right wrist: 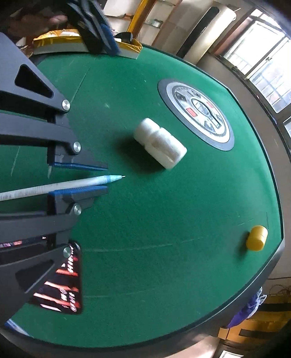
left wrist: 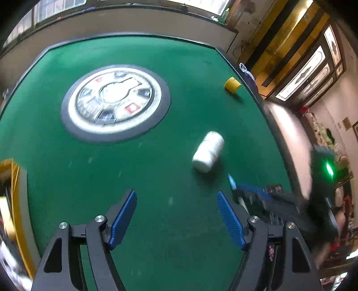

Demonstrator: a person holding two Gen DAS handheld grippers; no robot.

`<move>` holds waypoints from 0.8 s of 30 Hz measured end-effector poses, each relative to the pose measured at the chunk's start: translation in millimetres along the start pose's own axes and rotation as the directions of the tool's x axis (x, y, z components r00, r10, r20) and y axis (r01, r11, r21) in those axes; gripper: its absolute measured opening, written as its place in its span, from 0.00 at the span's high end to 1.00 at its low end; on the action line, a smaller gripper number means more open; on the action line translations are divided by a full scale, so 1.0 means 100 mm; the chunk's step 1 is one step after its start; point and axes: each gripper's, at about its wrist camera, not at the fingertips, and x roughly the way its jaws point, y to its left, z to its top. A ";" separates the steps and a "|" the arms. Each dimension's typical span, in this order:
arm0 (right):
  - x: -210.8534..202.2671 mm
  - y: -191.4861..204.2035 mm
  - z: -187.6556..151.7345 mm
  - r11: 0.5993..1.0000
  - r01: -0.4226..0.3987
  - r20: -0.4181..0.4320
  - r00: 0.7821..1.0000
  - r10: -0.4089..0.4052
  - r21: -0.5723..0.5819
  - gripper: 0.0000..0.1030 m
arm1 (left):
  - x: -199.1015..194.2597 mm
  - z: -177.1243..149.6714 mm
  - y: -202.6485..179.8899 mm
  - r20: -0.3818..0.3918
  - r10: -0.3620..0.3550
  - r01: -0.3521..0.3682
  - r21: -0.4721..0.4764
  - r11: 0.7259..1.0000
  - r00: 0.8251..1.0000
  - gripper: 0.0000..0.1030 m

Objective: Organize rigid objects
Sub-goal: 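Grasp the white pill bottle with the left tool while the right tool grasps the white pen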

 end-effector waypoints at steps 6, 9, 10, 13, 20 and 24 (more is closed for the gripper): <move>-0.08 0.11 -0.30 1.000 -0.025 0.013 1.000 0.025 -0.016 0.75 | 0.36 0.31 -0.31 -0.015 0.011 -0.010 0.090 0.996 1.000 0.25; -0.11 0.18 -0.43 0.999 0.015 0.032 0.999 -0.013 -0.051 0.75 | 0.54 0.45 -0.44 -0.019 0.030 -0.027 0.117 0.993 0.999 0.25; -0.11 0.20 -0.47 0.998 0.024 0.036 0.999 -0.022 -0.060 0.75 | 0.60 0.47 -0.49 -0.025 0.041 -0.037 0.133 0.990 0.999 0.25; -0.13 0.24 -0.56 0.997 0.046 0.046 0.998 -0.043 -0.067 0.80 | 0.82 0.50 -0.55 -0.061 0.096 -0.086 0.156 0.984 0.993 0.27; -0.16 0.21 -0.68 0.996 0.066 0.055 0.997 -0.062 -0.061 0.92 | 0.75 0.27 -0.45 -0.062 0.153 -0.142 0.149 0.979 0.986 0.65; -0.20 0.30 -0.83 0.996 0.054 0.057 0.997 -0.049 -0.072 0.93 | 0.57 0.04 -0.19 -0.069 0.135 -0.129 0.082 0.988 0.988 0.65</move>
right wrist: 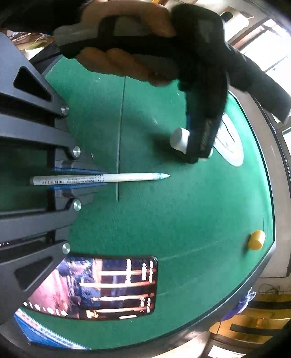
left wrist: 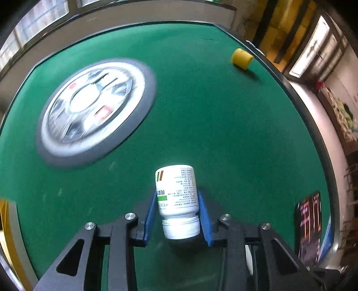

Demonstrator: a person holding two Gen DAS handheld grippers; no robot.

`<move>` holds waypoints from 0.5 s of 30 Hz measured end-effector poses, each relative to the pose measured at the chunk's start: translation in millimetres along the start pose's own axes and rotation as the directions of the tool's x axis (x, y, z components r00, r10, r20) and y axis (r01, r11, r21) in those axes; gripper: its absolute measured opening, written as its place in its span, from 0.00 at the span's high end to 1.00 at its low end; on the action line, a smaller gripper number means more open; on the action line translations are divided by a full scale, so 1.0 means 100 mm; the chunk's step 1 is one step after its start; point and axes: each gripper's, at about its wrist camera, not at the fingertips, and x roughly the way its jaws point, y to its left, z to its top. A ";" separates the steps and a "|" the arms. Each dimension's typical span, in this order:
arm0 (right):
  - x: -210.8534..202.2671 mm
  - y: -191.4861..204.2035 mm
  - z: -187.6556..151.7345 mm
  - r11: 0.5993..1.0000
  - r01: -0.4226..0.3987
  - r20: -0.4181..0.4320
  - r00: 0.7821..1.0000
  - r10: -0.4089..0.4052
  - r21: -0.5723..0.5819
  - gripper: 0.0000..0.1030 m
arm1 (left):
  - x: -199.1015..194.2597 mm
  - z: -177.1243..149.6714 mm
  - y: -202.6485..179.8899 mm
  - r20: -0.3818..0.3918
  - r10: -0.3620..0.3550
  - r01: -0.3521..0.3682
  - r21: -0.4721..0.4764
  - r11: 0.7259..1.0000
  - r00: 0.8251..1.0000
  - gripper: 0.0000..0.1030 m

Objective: Organize rigid objects
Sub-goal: 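Grasp the white pill bottle with the left tool while the right tool grasps the white pen, then carry the white bottle and white pen into the tray and release both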

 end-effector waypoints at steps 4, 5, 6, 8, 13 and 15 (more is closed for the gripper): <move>-0.01 0.17 -0.09 1.000 -0.008 -0.009 1.000 0.008 -0.016 0.93 | -0.18 -0.34 0.25 0.022 -0.017 0.018 -0.055 0.998 1.000 0.65; -0.01 0.21 -0.10 1.000 -0.012 -0.009 1.000 0.012 -0.018 0.93 | -0.23 -0.44 0.31 0.035 -0.021 0.023 -0.061 0.998 0.999 0.65; 0.00 0.23 -0.11 1.000 -0.016 -0.011 1.000 0.016 -0.020 0.93 | -0.27 -0.52 0.36 0.045 -0.026 0.030 -0.074 0.997 0.999 0.65; 0.00 0.29 -0.15 0.999 -0.045 -0.019 0.999 0.045 -0.011 0.93 | -0.34 -0.64 0.51 0.050 -0.047 0.053 -0.131 0.990 0.998 0.65; -0.04 0.54 -0.18 0.989 -0.144 -0.010 0.990 0.144 -0.020 0.93 | -0.77 -0.99 0.83 0.091 -0.107 0.127 -0.249 0.960 0.990 0.65; -0.10 0.74 -0.21 0.983 -0.180 -0.003 0.984 0.180 -0.043 0.93 | -1.06 -1.18 0.95 0.134 -0.117 0.150 -0.274 0.950 0.984 0.65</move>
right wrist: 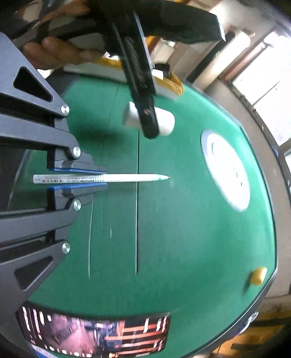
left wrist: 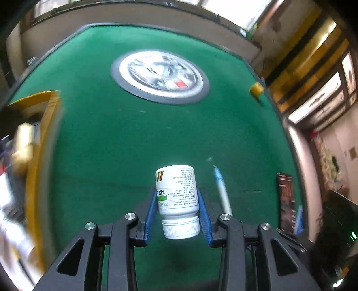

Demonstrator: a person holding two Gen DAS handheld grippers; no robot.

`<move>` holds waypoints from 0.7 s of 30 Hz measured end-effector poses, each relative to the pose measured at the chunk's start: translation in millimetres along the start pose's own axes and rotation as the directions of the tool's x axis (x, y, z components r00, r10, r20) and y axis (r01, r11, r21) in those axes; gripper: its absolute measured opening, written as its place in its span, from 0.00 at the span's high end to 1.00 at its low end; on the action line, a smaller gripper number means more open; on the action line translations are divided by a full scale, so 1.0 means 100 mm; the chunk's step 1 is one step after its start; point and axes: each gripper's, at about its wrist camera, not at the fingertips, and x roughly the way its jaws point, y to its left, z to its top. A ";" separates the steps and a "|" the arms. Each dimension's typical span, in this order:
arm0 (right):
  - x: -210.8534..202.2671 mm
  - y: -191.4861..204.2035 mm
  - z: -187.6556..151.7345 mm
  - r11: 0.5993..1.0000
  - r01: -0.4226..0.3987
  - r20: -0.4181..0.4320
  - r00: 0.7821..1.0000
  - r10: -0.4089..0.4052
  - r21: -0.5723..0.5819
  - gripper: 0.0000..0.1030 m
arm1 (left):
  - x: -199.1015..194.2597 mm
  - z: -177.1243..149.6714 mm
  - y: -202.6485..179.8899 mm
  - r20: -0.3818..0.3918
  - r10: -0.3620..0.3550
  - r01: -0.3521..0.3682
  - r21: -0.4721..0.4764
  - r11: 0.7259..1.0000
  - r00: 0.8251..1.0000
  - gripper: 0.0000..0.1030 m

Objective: Organize rigid objects
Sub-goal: 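Carry the white bottle and white pen into the tray and release both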

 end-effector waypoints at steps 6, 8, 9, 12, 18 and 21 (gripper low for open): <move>-0.05 0.71 -0.02 0.984 -0.141 0.014 0.990 0.143 -0.108 0.93 | -0.79 -0.29 0.62 0.086 0.020 -0.011 -0.113 0.994 0.996 0.65; -0.03 0.98 -0.01 0.970 -0.189 0.000 0.982 0.191 -0.152 0.93 | -0.96 -0.41 0.87 0.099 0.043 -0.027 -0.157 0.987 0.994 0.65; 0.03 1.03 0.09 0.965 -0.201 -0.006 0.979 0.203 -0.165 0.93 | -1.00 -0.45 0.99 0.105 0.053 -0.034 -0.176 0.984 0.993 0.65; 0.11 1.36 0.14 0.948 -0.233 -0.031 0.972 0.231 -0.217 0.93 | -1.11 -0.51 1.30 0.117 0.088 -0.058 -0.244 0.968 0.989 0.65; 0.37 1.85 0.26 0.928 -0.245 -0.080 0.969 0.232 -0.280 0.93 | -1.20 -0.54 1.83 0.133 0.130 -0.076 -0.352 0.933 0.983 0.65; 0.53 2.01 0.32 0.925 -0.247 -0.104 0.968 0.226 -0.289 0.93 | -1.16 -0.55 1.96 0.115 0.124 -0.075 -0.360 0.930 0.986 0.65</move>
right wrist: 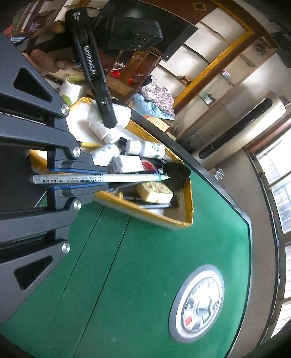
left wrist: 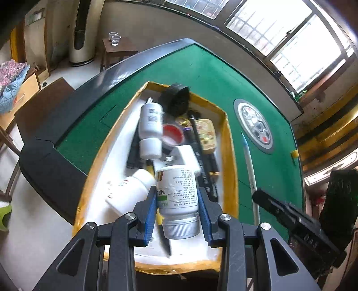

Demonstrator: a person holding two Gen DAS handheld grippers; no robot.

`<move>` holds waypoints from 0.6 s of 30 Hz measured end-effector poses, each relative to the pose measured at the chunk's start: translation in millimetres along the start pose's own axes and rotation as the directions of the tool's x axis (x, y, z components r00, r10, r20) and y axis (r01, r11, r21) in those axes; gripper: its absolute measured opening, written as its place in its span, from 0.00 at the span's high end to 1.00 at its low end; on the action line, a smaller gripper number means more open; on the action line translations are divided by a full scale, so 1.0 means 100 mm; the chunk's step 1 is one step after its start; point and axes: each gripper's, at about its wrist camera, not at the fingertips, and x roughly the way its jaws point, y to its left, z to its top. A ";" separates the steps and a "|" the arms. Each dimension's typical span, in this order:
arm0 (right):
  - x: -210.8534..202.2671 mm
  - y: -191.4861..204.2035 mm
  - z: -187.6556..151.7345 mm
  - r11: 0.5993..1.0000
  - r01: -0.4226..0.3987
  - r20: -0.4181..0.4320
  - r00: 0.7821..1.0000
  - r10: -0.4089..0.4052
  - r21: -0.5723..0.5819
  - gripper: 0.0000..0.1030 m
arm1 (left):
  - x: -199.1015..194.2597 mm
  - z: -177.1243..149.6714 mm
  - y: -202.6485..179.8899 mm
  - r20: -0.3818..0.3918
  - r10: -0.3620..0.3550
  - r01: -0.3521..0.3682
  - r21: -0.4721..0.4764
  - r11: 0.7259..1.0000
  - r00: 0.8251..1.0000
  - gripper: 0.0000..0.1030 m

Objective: Organize rigid objects
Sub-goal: 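Carry the white bottle and white pen into the tray and release both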

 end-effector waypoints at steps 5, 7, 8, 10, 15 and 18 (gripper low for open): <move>0.25 0.04 0.17 1.000 0.020 -0.028 0.999 -0.020 -0.009 0.93 | 0.10 -0.08 0.05 -0.039 0.010 -0.009 0.022 1.000 0.999 0.65; 0.33 0.03 0.22 0.999 0.031 -0.034 0.999 -0.032 -0.018 0.93 | 0.13 -0.13 0.05 -0.054 0.009 -0.008 0.030 1.000 0.998 0.65; 0.39 0.04 0.25 0.999 0.038 -0.041 0.998 -0.039 -0.022 0.93 | 0.17 -0.13 0.03 -0.062 0.011 -0.009 0.040 0.999 0.998 0.65; 0.44 0.05 0.28 0.999 0.043 -0.053 0.998 -0.044 -0.032 0.93 | 0.25 -0.17 -0.03 -0.080 0.029 -0.024 0.072 0.997 0.996 0.65; 0.60 0.09 0.32 0.995 0.079 -0.071 0.994 -0.083 -0.061 0.93 | 0.30 -0.24 -0.05 -0.096 0.050 -0.041 0.090 0.995 0.994 0.65; 0.66 0.08 0.33 0.992 0.098 -0.078 0.991 -0.105 -0.084 0.93 | 0.34 -0.24 -0.02 -0.113 0.047 -0.039 0.072 0.997 0.992 0.65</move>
